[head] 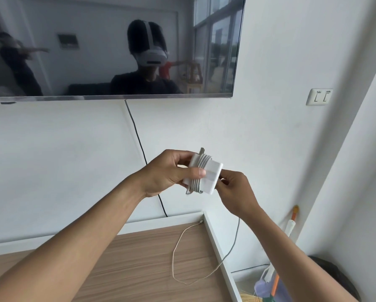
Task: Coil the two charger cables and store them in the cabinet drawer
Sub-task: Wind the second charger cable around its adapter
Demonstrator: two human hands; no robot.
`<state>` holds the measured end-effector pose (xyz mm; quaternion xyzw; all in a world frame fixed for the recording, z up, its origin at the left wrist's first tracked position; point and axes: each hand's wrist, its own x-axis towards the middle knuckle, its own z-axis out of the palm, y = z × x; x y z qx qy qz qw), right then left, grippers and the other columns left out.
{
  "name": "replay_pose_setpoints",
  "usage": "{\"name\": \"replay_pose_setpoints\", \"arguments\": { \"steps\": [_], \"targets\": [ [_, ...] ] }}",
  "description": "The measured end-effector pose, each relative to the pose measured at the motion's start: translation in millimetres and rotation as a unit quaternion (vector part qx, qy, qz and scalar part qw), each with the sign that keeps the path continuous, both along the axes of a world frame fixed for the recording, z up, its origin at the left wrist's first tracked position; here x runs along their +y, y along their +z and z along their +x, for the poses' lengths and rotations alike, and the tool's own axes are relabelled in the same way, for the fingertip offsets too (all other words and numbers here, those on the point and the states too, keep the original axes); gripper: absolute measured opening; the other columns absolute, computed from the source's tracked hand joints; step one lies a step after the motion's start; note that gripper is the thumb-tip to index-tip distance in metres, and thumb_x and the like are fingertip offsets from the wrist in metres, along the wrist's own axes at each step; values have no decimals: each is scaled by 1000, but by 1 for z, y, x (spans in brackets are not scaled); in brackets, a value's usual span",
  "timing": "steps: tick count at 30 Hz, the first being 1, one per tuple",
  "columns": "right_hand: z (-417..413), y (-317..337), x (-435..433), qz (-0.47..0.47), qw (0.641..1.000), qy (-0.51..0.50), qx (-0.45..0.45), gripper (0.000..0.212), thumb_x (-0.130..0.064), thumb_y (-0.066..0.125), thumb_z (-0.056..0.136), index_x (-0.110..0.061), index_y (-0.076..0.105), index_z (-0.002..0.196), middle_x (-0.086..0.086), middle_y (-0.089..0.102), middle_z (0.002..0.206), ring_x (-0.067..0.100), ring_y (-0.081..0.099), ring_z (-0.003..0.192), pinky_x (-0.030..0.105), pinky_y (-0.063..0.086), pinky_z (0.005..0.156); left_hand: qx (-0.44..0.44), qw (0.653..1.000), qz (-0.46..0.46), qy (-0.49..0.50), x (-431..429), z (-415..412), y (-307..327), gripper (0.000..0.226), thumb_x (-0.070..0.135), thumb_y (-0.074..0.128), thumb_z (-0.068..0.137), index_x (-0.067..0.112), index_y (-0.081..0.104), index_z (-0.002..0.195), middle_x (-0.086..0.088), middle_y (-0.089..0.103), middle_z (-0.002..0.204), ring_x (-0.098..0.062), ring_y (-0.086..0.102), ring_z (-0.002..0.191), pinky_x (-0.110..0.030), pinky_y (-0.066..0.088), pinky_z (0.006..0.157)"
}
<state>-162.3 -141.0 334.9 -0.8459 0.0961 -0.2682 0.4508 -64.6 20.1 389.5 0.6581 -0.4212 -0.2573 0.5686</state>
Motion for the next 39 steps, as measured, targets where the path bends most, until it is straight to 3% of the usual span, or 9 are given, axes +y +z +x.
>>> {"name": "replay_pose_setpoints", "arguments": {
  "steps": [5,8,11,16,20,23,27,32,39],
  "targets": [
    [2,22,-12,63,983,98,143,27,-14,56,92,-8,69,69,-13,43,46,11,30,49,21,25,47,-86,992,96,-6,11,4,-4,28,14,75,82,10,71,110,-23,65,112,-22,67,88,-37,56,80],
    [3,30,-17,177,951,157,197,43,-20,59,94,-18,59,51,-10,43,49,8,30,46,19,25,45,-114,985,131,-13,14,2,-6,29,17,78,80,15,72,108,-16,67,106,-13,64,73,-25,54,70],
    [3,34,-15,164,954,118,222,28,-23,64,91,-15,70,64,-3,47,62,9,33,48,18,28,44,-149,978,146,17,14,2,-15,29,20,80,78,19,73,106,-7,69,97,-12,59,64,-24,50,64],
    [2,40,3,-48,992,14,119,21,-19,58,90,-6,73,82,4,58,65,12,38,51,19,30,43,-131,981,82,114,10,8,-25,18,16,77,80,15,74,98,-16,69,97,-20,61,61,-28,51,56],
    [2,32,19,-189,981,-45,21,24,-17,50,91,-5,68,80,12,65,70,26,52,59,37,45,58,-91,984,49,145,4,9,-24,18,13,76,80,13,74,98,-17,70,98,-30,64,61,-32,53,54],
    [0,24,28,-227,970,-77,-41,25,-19,45,94,-13,63,77,-1,54,66,22,49,62,41,46,58,-50,986,24,159,1,9,-23,20,15,78,80,8,74,97,-14,69,90,-46,68,74,-39,54,59],
    [-4,11,46,-240,962,-75,-109,22,-18,47,95,-22,68,100,-9,42,64,17,42,54,36,41,49,14,984,-18,179,-3,9,-19,20,15,75,83,2,71,97,-1,71,72,-29,72,68,-42,58,66],
    [-3,2,53,-262,952,-82,-131,34,-19,47,90,-25,66,118,-8,48,69,17,42,49,33,42,43,64,990,-13,125,6,18,-10,28,13,65,90,-3,65,112,-15,70,93,-26,71,82,-38,59,73],
    [0,10,53,-286,942,-82,-155,32,-24,44,92,-27,65,116,-6,53,72,19,45,46,33,44,40,172,978,-64,94,13,17,-7,31,15,57,92,-3,61,118,-14,69,89,-24,70,72,-32,59,67]
  ]
}}
